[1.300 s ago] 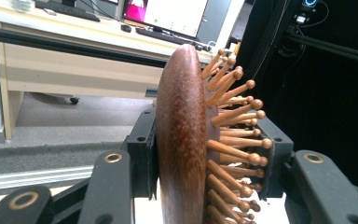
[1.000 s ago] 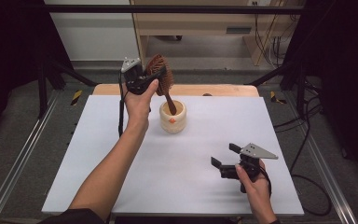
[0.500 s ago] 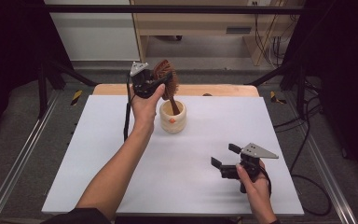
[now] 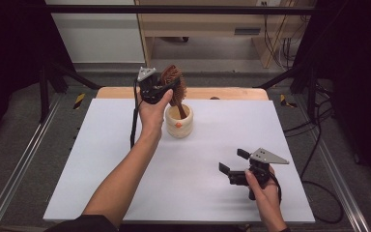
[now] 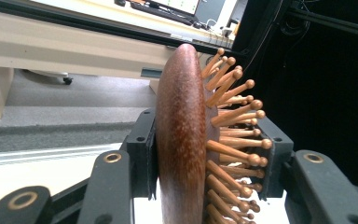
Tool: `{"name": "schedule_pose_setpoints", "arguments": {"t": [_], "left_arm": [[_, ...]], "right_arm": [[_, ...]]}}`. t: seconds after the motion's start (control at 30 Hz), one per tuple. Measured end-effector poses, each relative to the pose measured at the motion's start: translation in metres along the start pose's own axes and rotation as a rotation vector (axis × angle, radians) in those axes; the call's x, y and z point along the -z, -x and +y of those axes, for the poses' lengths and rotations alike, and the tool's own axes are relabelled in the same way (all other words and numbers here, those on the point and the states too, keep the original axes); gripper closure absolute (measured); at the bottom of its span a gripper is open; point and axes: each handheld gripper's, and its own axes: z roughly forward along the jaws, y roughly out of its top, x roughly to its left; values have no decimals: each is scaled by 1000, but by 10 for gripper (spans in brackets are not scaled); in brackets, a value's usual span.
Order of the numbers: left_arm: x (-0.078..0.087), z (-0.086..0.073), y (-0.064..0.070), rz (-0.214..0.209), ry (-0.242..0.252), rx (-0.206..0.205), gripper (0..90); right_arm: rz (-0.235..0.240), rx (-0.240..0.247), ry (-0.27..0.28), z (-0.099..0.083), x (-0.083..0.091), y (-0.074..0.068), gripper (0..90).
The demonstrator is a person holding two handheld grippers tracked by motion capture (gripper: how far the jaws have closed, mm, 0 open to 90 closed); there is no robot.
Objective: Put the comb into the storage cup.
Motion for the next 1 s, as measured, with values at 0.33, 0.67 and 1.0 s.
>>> {"name": "schedule_pose_setpoints", "arguments": {"t": [0.33, 0.67, 1.0], "left_arm": [[-3, -6, 1, -3, -7, 1, 509], [-6, -9, 2, -3, -15, -1, 509], [-7, -11, 2, -3, -22, -9, 509]], "right_arm": [[4, -3, -4, 0, 0, 0, 38], [0, 3, -10, -1, 0, 1, 38], [1, 5, -15, -1, -1, 0, 38]]}}
